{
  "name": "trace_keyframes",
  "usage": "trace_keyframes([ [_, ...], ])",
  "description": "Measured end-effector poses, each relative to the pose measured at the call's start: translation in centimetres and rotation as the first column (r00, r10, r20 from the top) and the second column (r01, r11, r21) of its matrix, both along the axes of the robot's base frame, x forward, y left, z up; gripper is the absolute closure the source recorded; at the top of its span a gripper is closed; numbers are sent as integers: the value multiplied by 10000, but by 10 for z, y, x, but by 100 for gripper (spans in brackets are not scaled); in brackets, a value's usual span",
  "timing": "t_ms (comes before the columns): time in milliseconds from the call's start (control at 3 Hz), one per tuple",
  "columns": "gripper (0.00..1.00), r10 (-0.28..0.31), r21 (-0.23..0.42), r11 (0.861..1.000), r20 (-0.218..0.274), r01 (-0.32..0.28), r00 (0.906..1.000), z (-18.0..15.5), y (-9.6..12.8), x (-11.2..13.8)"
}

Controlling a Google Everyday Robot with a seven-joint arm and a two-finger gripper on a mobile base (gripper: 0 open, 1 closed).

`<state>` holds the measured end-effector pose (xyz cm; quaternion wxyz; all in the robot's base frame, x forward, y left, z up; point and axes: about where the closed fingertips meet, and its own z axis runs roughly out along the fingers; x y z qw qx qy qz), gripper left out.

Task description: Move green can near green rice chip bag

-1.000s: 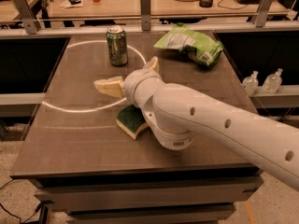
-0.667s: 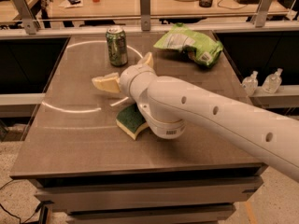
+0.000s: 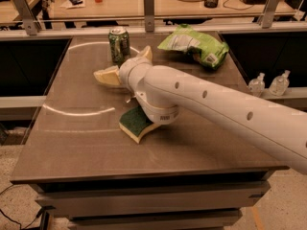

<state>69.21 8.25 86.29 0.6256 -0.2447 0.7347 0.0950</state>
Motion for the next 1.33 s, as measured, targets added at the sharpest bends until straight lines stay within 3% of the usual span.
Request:
trace_keyframes([
  [1000,0,-980,867,9917,269,954,9948,6,2,62],
  [1333,16,-930,1019,9908,367,889,9950,10,9,72],
])
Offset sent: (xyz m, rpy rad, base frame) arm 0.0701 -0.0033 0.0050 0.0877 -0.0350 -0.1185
